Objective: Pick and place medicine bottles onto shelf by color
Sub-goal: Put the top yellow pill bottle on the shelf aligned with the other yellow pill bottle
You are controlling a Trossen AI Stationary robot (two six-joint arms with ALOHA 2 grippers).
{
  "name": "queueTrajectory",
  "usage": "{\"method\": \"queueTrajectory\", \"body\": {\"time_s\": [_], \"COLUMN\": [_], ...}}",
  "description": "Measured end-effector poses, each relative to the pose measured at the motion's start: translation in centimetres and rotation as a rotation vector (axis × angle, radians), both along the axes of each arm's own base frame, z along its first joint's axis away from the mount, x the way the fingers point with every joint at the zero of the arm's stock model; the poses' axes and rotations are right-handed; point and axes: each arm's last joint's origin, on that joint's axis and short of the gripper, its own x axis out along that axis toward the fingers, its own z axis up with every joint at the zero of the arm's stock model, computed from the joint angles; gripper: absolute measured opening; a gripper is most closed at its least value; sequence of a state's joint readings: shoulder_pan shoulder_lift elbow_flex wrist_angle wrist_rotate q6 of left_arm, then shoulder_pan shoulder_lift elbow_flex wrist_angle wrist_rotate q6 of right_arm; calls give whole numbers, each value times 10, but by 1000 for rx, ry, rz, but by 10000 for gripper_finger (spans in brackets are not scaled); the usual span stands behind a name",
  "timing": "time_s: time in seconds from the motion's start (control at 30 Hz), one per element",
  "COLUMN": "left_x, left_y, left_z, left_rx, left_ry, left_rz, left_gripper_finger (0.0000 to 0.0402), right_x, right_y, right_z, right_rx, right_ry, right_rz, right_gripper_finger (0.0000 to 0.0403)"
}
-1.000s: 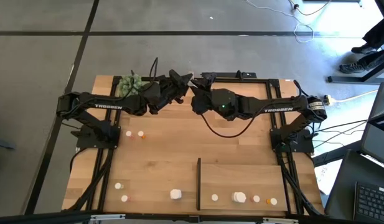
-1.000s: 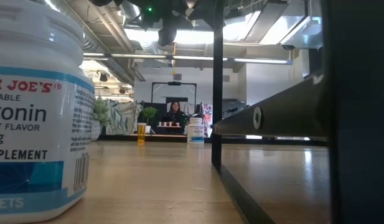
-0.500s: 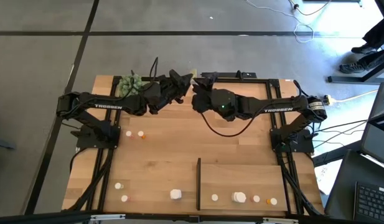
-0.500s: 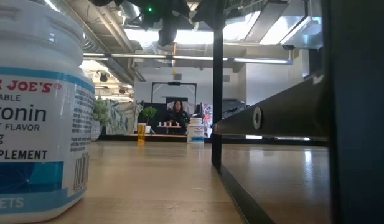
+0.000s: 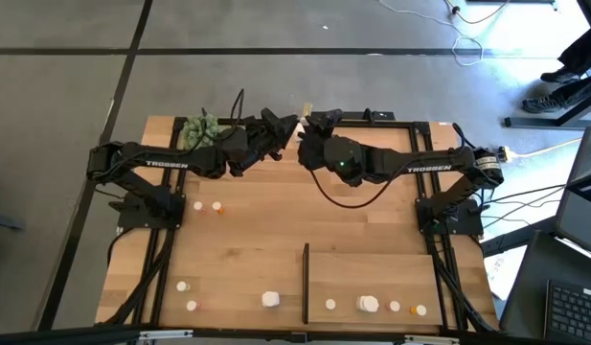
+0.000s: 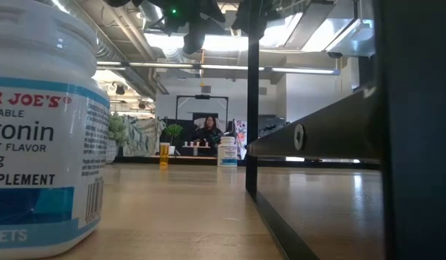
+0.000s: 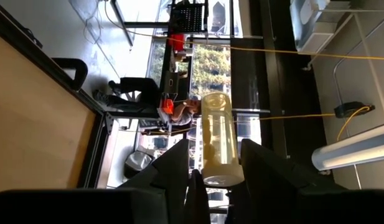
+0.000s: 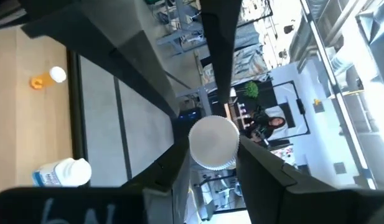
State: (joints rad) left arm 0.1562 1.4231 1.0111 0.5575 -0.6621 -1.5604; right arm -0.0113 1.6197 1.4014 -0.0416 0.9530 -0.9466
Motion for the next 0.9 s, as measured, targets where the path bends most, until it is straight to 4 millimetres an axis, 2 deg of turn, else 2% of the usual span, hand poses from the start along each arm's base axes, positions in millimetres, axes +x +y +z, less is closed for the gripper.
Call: {"method": "queueTrajectory", "body": {"time_s": [0.67,0.9], "left_x": [0,0], "left_y": [0,0], "left_z": [0,0], "left_rx": [0,0], "left_ry": [0,0], "left_rz": [1,1], "left_gripper_finger": [139,139], "right_x": [1,1], "right_y": [1,1], "right_z": [-3,-3], "right_rx": [44,67], "right_ry": [-15,-58], "right_rz": [48,12], "right_gripper_finger": [118,118]}}
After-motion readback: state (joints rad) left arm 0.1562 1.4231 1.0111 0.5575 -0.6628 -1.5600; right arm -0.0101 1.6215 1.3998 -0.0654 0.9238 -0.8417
